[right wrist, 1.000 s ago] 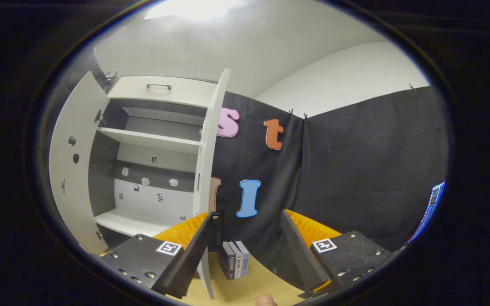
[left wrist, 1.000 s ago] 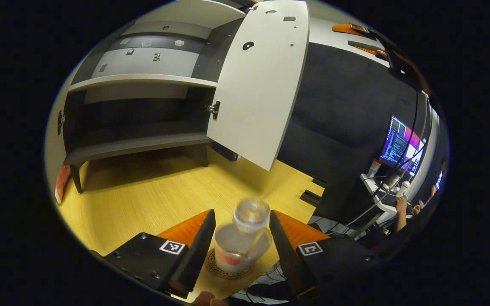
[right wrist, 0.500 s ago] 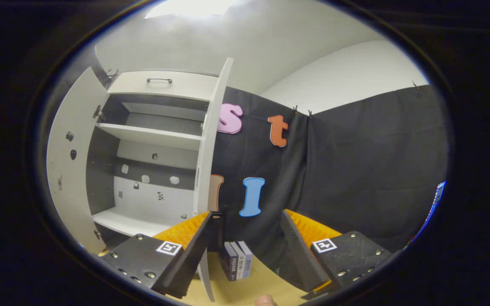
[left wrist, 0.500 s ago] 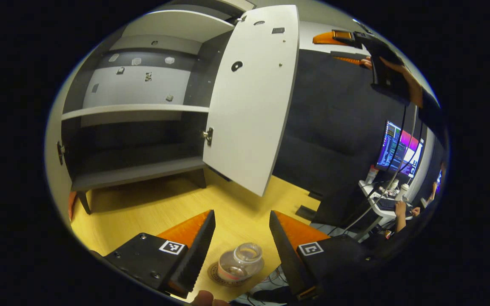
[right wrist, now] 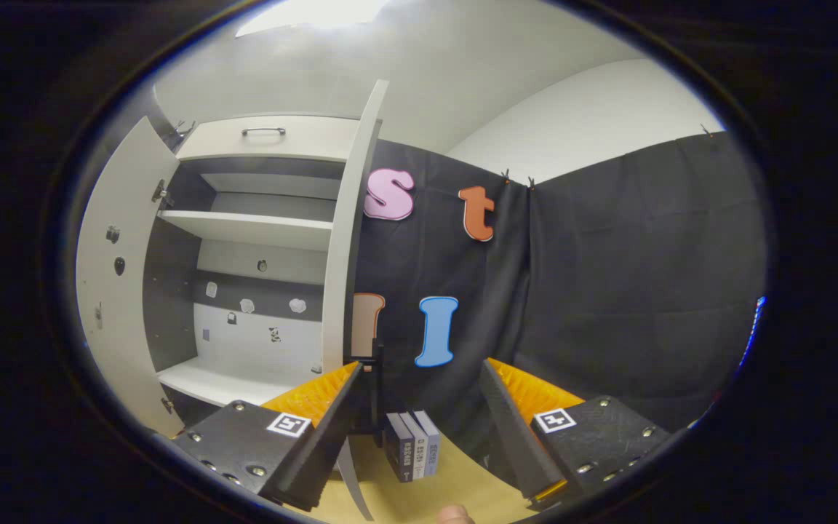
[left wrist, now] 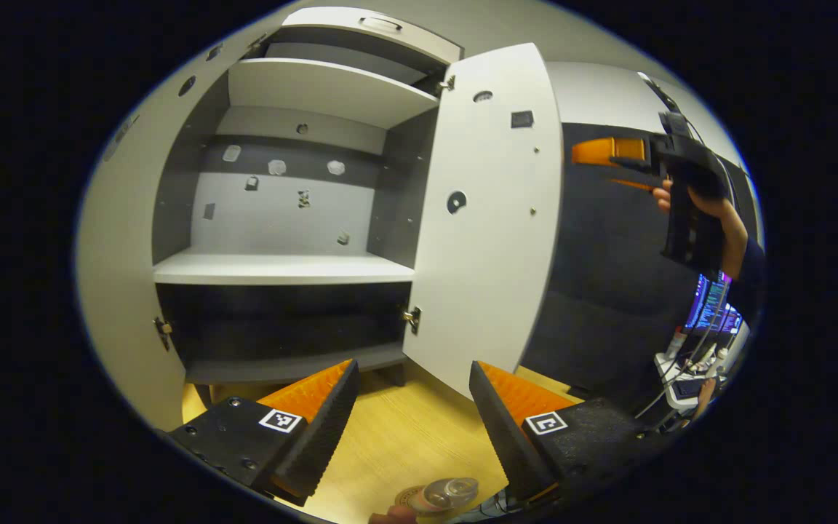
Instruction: Grasp the bottle in the cabinet with the left hand and place it on the coaster, then close the right door with the right hand and the left door with the left hand.
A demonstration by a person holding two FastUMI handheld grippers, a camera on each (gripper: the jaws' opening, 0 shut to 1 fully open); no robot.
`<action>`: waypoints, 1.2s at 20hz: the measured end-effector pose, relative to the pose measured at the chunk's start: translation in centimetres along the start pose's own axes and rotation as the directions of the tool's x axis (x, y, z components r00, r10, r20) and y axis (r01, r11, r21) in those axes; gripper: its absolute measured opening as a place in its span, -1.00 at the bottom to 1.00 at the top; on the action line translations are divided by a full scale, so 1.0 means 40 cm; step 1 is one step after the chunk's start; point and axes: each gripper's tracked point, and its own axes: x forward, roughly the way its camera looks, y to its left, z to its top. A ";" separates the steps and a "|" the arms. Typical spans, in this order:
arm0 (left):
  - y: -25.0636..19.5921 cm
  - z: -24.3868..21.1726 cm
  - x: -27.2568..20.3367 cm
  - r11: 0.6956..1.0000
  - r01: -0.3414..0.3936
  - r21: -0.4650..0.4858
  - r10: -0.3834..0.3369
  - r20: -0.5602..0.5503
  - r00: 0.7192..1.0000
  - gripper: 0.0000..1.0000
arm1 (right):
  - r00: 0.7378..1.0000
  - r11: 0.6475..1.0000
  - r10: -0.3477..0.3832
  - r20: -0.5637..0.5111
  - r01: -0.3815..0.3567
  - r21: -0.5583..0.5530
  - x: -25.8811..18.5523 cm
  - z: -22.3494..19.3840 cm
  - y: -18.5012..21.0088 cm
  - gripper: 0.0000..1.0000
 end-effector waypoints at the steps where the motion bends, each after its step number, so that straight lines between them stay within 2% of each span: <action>1: 0.018 0.018 -0.006 1.000 -0.028 0.005 0.028 0.013 1.000 0.92 | 1.000 1.000 0.003 -0.006 -0.003 0.004 0.005 -0.007 0.004 0.86; 4: 0.068 0.051 -0.029 0.995 -0.097 0.030 0.096 0.040 0.995 0.92 | 1.000 1.000 0.019 -0.020 -0.018 0.007 0.020 -0.028 0.014 0.97; 7: 0.104 0.057 -0.051 0.988 -0.147 0.045 0.145 0.045 0.988 0.91 | 0.999 0.999 0.037 -0.029 -0.037 0.003 0.026 -0.035 0.020 0.92; 14: 0.164 0.064 -0.103 0.967 -0.252 0.040 0.250 0.058 0.967 0.91 | 0.988 0.989 0.149 -0.031 -0.149 -0.005 0.024 -0.030 0.077 0.91; 22: 0.220 0.084 -0.171 0.934 -0.356 0.020 0.354 0.076 0.932 0.91 | 0.952 0.952 0.304 -0.030 -0.304 0.031 0.017 -0.029 0.219 0.92; 23: 0.226 0.088 -0.184 0.930 -0.368 0.017 0.366 0.079 0.927 0.91 | 0.947 0.947 0.319 -0.032 -0.318 0.035 0.019 -0.027 0.233 0.97; 24: 0.232 0.090 -0.193 0.925 -0.380 0.014 0.378 0.082 0.922 0.91 | 0.943 0.943 0.332 -0.033 -0.331 0.037 0.017 -0.027 0.246 0.92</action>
